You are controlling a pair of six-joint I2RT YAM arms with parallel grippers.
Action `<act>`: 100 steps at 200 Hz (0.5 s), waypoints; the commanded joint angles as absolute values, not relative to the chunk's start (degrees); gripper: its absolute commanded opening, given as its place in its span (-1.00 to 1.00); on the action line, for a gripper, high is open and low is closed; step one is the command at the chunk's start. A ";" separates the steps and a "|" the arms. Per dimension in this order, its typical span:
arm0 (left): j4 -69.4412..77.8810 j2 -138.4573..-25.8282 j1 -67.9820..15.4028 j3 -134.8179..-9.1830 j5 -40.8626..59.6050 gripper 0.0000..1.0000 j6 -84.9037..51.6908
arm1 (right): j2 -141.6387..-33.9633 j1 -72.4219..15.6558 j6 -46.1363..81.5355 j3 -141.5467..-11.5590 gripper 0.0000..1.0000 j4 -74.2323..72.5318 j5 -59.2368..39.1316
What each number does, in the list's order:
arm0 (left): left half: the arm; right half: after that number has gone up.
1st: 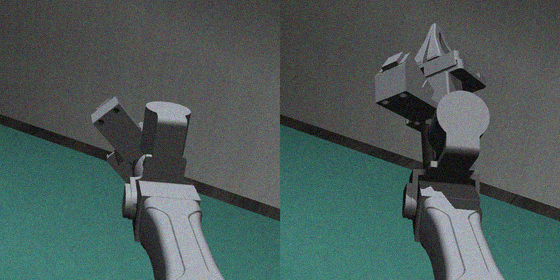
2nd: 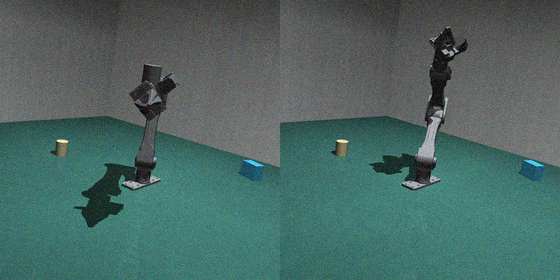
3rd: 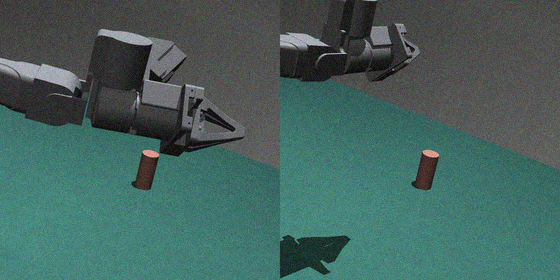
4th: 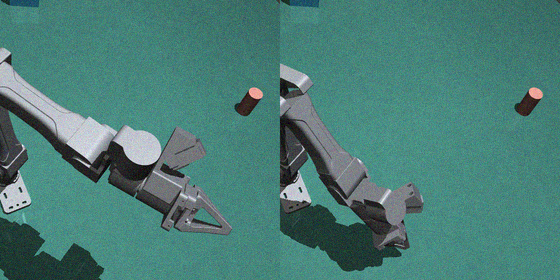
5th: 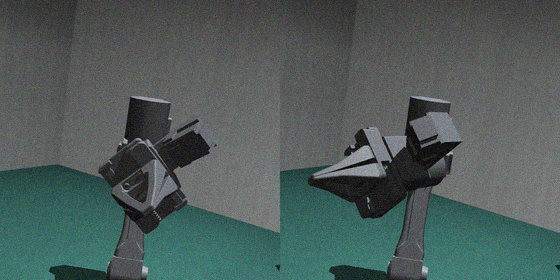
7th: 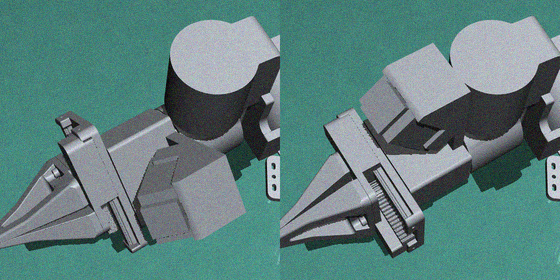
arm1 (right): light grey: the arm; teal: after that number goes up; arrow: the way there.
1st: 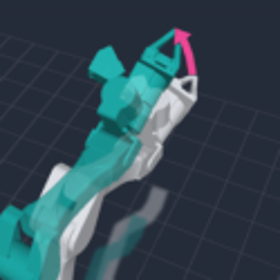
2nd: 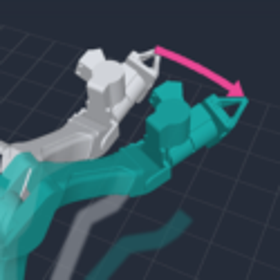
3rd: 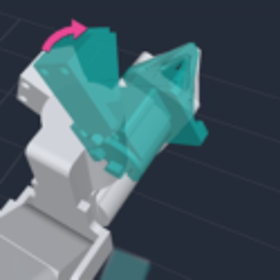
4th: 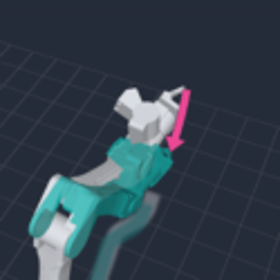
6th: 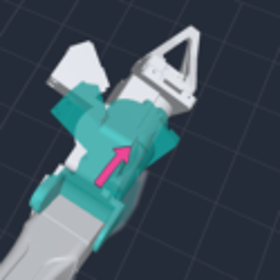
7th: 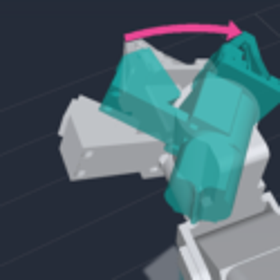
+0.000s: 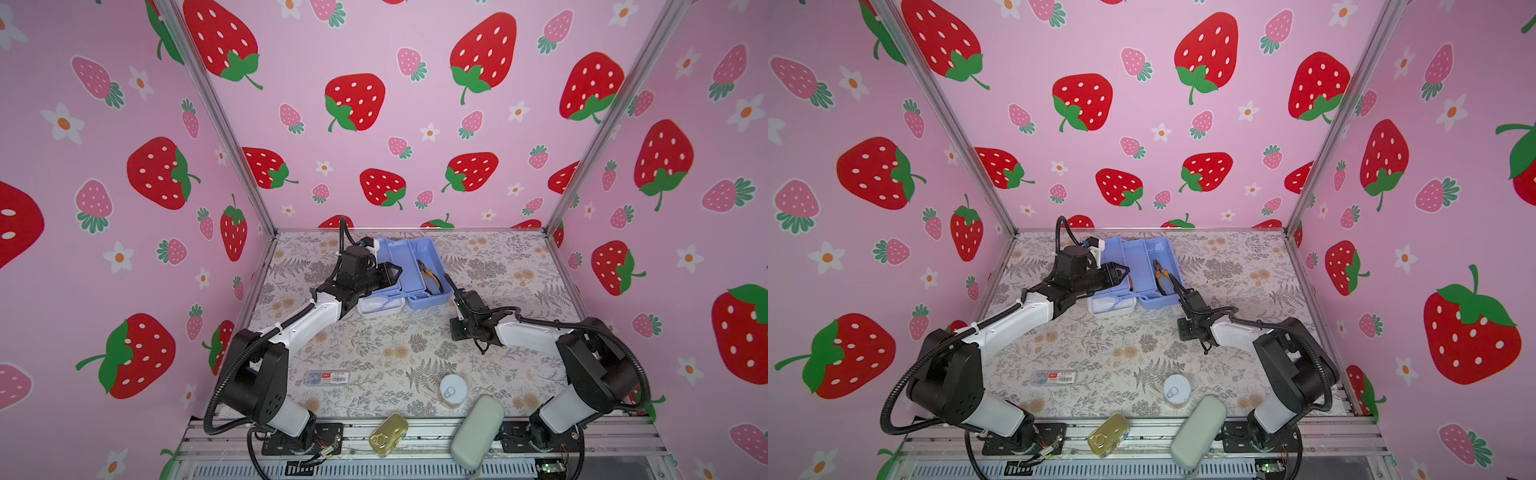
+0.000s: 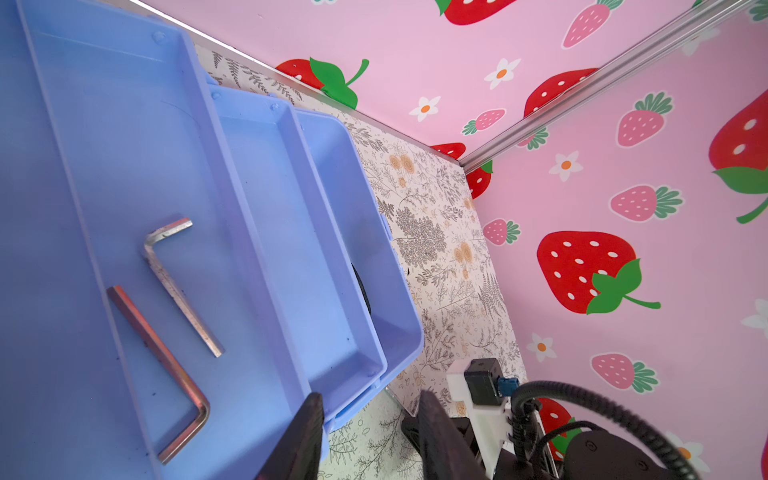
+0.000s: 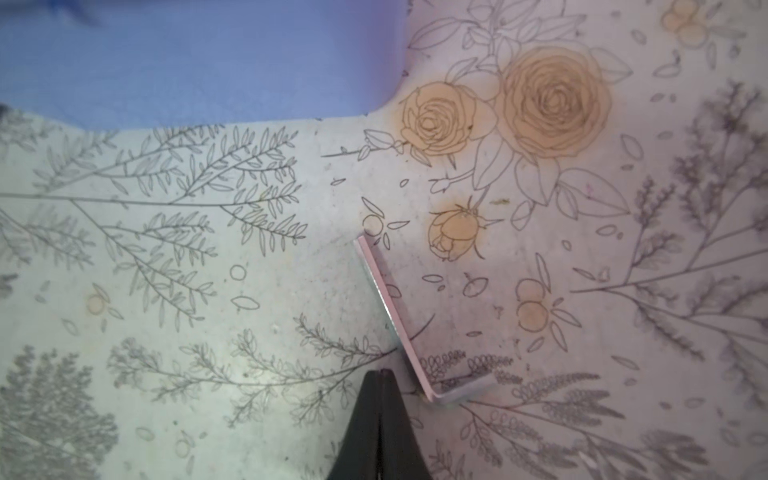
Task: Pack the tool kit
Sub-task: 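Close the right gripper on the silver hex key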
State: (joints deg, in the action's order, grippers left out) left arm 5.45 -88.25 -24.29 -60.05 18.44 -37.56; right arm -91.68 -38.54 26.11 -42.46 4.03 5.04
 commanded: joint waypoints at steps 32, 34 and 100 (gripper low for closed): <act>3.90 -87.76 -25.23 -61.72 17.57 -0.18 -36.16 | -87.76 -37.55 27.13 -43.13 -1.00 3.77 0.18; 3.90 -87.73 -25.22 -61.66 17.58 -0.18 -36.13 | -87.27 -37.46 27.22 -43.32 -1.00 3.84 -0.02; -0.29 -84.28 -25.27 -59.61 16.35 -0.18 -34.43 | -77.24 -34.81 28.38 -45.88 -1.00 5.45 -4.85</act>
State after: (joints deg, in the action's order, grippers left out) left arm 2.09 -87.64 -25.04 -60.03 17.93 -35.97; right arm -80.86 -35.55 27.27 -44.56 4.10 -2.04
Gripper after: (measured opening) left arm 0.411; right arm 0.042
